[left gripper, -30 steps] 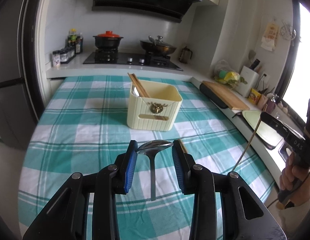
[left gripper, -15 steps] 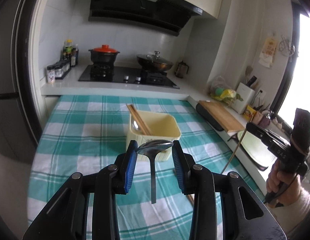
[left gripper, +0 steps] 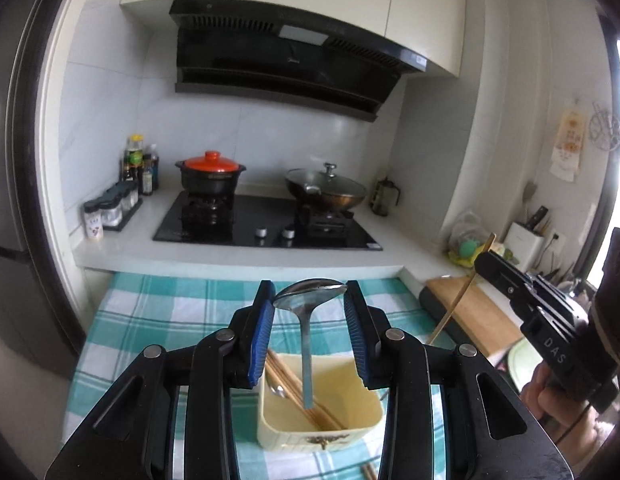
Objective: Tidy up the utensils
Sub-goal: 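Open both tools to drop the spoon and chopstick into the holder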
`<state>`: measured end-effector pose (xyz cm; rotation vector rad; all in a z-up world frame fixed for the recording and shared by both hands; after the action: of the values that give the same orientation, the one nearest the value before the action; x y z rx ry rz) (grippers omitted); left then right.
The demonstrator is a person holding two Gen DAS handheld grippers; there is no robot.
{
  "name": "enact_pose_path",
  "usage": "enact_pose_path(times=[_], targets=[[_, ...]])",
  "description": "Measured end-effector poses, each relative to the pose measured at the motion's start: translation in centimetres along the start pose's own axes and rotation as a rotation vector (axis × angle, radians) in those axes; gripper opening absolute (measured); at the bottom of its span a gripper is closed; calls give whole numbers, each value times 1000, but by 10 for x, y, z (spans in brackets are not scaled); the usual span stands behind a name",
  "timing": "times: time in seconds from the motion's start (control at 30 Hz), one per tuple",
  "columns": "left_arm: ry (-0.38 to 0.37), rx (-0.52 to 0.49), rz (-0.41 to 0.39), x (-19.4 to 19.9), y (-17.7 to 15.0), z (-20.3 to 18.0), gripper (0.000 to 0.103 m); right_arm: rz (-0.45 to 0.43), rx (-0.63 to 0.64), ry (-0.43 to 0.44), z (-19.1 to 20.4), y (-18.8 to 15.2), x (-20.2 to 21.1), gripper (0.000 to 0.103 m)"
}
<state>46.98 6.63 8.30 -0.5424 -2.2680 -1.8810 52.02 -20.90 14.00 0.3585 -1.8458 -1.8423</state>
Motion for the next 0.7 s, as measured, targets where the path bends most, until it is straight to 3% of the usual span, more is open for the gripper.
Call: enact_pose_path(times=[0.13, 0.23, 0.4, 0.53, 0.63, 0.7], targets=[[44, 15, 97, -53, -28, 9, 35, 108, -11, 9, -11, -36, -43, 6], [55, 37, 187, -89, -53, 16, 35, 237, -34, 35, -20, -71, -73, 6], [81, 54, 288, -128, -85, 22, 35, 396, -68, 56, -29, -115, -105, 6], [87, 55, 328, -142, -98, 23, 36, 401, -119, 36, -36, -122, -112, 8], [72, 49, 349, -137, -99, 23, 39, 394, -181, 25, -42, -118, -107, 30], [66, 33, 338, -119, -95, 24, 50, 371, -200, 21, -43, -109, -94, 35]])
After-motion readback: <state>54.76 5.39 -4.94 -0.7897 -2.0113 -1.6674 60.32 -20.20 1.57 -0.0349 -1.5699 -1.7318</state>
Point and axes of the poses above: each gripper's, at about its wrist camera, not at the fingertips, and x roughly against the way its jaws point, z to its left, y to its top, the point moved 3 cm from there along -x, roughly the way its jaws point, and after that the axes turned 4 degrees about -z, right-handed, at the moved point
